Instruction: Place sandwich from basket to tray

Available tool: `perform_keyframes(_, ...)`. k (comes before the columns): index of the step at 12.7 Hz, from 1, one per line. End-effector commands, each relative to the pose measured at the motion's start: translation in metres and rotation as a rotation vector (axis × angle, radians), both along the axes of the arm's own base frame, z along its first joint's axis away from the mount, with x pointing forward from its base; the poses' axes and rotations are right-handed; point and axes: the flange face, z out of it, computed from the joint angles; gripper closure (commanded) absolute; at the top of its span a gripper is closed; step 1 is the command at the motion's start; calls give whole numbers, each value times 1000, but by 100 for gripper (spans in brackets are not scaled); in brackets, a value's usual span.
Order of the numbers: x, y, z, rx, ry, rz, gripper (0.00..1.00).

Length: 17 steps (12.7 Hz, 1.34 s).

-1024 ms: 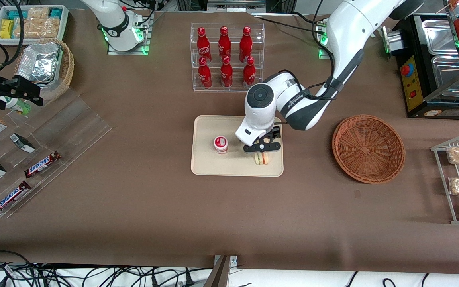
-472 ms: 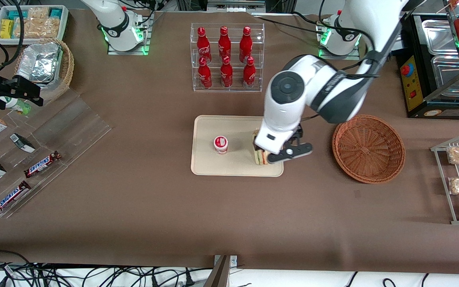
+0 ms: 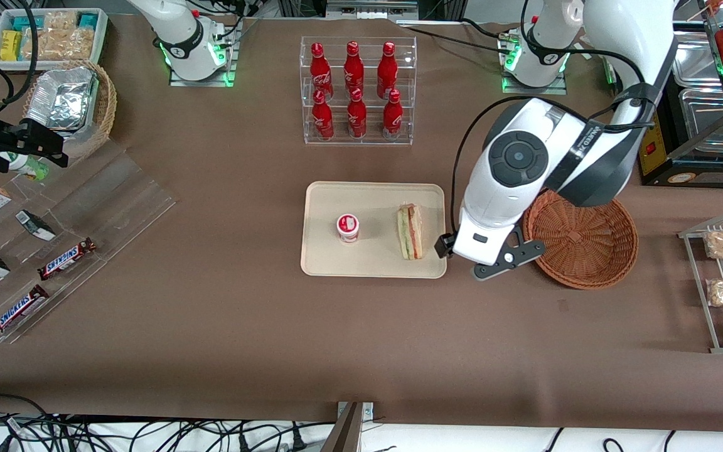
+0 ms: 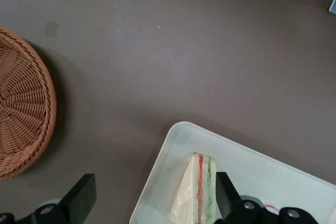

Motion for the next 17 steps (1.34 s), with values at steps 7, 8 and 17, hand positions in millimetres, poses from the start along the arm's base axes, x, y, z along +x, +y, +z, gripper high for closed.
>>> perform_keyframes(7, 31, 125, 54, -64, 110, -138, 0)
perform_keyframes(8, 31, 144, 62, -58, 139, -198, 0)
perform_keyframes(17, 43, 270, 58, -101, 185, -448, 0)
